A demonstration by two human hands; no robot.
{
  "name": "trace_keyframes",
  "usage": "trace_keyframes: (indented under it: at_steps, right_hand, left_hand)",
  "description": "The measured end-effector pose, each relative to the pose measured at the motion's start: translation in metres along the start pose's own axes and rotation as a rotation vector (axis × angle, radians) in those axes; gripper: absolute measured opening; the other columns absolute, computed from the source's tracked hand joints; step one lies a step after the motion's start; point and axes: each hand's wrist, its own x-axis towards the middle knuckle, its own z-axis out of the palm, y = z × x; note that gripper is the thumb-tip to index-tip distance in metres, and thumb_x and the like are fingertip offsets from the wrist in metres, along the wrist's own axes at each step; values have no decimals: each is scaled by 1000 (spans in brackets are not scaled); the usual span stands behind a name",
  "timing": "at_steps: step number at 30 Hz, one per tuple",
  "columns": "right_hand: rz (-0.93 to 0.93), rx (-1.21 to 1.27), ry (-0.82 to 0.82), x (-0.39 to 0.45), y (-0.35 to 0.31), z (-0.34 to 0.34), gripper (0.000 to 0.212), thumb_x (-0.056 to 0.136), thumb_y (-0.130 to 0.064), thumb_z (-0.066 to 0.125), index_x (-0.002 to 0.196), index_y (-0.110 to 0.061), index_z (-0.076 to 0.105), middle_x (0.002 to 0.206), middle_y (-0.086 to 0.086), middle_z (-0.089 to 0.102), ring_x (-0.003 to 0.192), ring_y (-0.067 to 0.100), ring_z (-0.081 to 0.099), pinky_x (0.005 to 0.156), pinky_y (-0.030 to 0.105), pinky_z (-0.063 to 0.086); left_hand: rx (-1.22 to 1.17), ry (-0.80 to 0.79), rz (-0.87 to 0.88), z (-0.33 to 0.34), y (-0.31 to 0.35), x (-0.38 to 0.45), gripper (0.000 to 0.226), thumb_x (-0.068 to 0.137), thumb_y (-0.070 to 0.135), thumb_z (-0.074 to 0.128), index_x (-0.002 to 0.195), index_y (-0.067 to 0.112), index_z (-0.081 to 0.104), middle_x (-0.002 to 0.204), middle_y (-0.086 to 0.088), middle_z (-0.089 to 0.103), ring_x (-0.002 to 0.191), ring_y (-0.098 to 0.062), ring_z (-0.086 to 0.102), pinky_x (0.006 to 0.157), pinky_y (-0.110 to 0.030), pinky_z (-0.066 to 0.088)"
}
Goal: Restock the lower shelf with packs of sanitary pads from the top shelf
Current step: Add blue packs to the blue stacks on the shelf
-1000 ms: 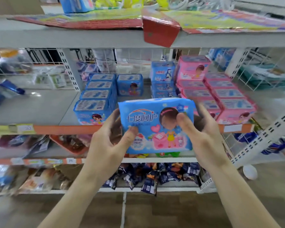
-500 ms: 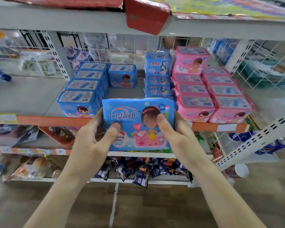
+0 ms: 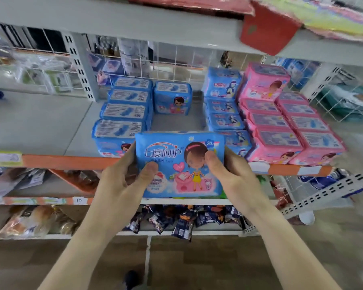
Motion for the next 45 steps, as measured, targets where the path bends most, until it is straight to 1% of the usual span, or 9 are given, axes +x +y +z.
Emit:
trace_keyframes:
  at_steps: [5, 13, 19, 25, 30, 35, 41, 43, 45]
  right_hand:
    - [-25, -77, 58, 15, -9, 33, 30, 90, -53, 46, 105, -33, 62, 84, -20, 69, 75, 5, 60, 65, 19, 45]
    - [20, -136, 165, 22, -2, 55, 20, 96, -55, 45, 82, -49, 59, 75, -2, 63, 78, 21, 60, 75, 33, 47]
    - [53, -205, 223, 33, 6, 42, 25, 94, -58, 45, 98, -38, 58, 109, 1, 53, 96, 0, 56, 78, 5, 40]
    - [87, -238, 163, 49, 24, 19, 34, 88, -64, 43, 86, -33, 56, 99, -3, 51, 90, 8, 59, 77, 16, 41]
    - [75, -257, 144, 82, 41, -2, 27, 76, -63, 66, 94, -43, 61, 105, -9, 55, 100, 10, 61, 89, 40, 54]
    - [-21, -256, 118, 117, 44, -26, 47, 75, -60, 72, 119, -47, 59, 116, -12, 56, 109, 10, 60, 96, 41, 53]
    - [-130, -288, 64, 171, 49, -39, 56, 75, -37, 86, 123, -30, 59, 114, -10, 65, 105, 7, 61, 88, 32, 53]
    - [-135, -292, 67, 188, 50, -42, 53, 75, -31, 87, 120, -27, 60, 112, -12, 66, 101, 2, 61, 83, 16, 50]
    - [-108, -293, 78, 204, 53, -42, 51, 74, -29, 88, 117, -24, 62, 109, -10, 68, 99, 5, 63, 82, 21, 52]
  left_hand:
    - [109, -110, 69, -39, -11, 17, 34, 90, 40, 58, 122, 28, 61, 112, 23, 70, 105, -1, 67, 78, -16, 56]
    - [209, -196, 84, -64, -32, 49, 42, 91, 53, 56, 130, 37, 60, 136, 18, 42, 125, -13, 56, 90, -35, 58]
    - [235, -220, 70, -49, -34, 65, 37, 88, 46, 57, 124, 44, 59, 126, 19, 41, 120, -9, 57, 88, -32, 59]
    - [361, -157, 44, -28, -42, 76, 39, 81, 55, 61, 118, 43, 63, 122, 18, 44, 112, -5, 61, 89, -35, 59]
    - [435, -58, 23, -5, -36, 97, 29, 72, 68, 67, 98, 60, 59, 114, 20, 52, 104, -1, 62, 87, -36, 59]
    - [482, 61, -16, 21, -22, 123, 36, 71, 56, 75, 103, 46, 61, 109, 17, 62, 101, -1, 63, 88, -36, 58]
    - [742, 133, -30, 36, -23, 169, 82, 60, 70, 67, 130, 30, 49, 115, 11, 57, 110, -18, 61, 92, -47, 55]
    - [781, 140, -37, 40, -22, 185, 71, 67, 56, 78, 125, 24, 53, 113, 6, 58, 109, -21, 60, 91, -46, 54]
    - [828, 130, -15, 42, -20, 202, 61, 71, 43, 83, 120, 20, 55, 111, 2, 60, 103, -22, 59, 85, -39, 52]
